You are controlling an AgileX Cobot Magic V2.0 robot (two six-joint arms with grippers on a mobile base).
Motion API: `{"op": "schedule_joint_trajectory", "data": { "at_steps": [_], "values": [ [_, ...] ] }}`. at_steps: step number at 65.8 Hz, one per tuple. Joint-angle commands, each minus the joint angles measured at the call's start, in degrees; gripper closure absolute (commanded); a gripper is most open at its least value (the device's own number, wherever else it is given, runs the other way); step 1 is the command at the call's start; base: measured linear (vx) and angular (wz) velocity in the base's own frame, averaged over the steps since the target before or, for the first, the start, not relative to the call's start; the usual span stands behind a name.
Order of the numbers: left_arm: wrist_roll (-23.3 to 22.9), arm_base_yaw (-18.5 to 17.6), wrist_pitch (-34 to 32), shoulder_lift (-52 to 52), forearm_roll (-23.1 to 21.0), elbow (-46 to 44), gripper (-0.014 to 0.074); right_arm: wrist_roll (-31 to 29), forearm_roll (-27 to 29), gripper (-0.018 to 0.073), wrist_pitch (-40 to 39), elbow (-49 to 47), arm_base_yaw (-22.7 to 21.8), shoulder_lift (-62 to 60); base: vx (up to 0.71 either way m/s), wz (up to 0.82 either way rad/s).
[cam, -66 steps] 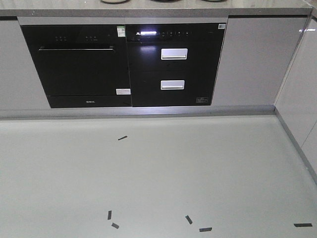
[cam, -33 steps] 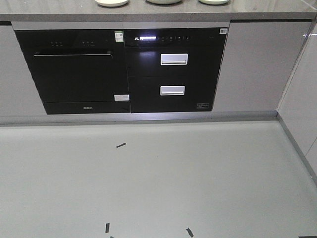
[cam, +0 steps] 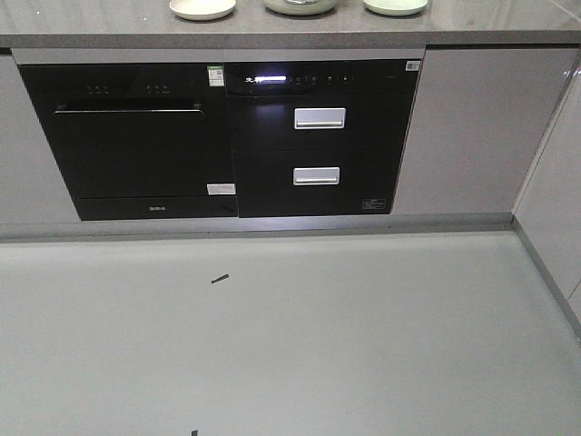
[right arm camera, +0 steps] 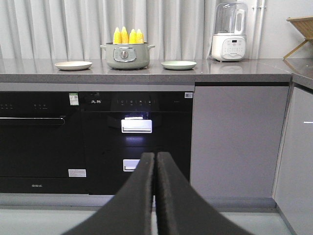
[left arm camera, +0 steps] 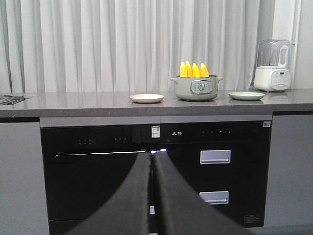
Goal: Distribute corn equally
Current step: 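Drive the base toward the counter with the pot and plates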
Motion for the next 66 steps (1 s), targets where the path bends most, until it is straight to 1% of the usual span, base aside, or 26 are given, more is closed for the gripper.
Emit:
{"op": "schedule_joint_trajectory", "data": {
  "at_steps": [1,66],
  "values": [
    [0.0,-0.1,-4.1,-0.9,-0.5,0.8,0.0603,-0.1,-0.5,0.0559,-4.3,0.6,0.1,0.0,0.12,0.00],
    [0.0,-0.1,-4.1,-0.9,-0.5,0.8,0.0603,-0.1,-0.5,0.0559,-4.3,0.6,0.1,0.0,0.16,-0.01]
  ]
}}
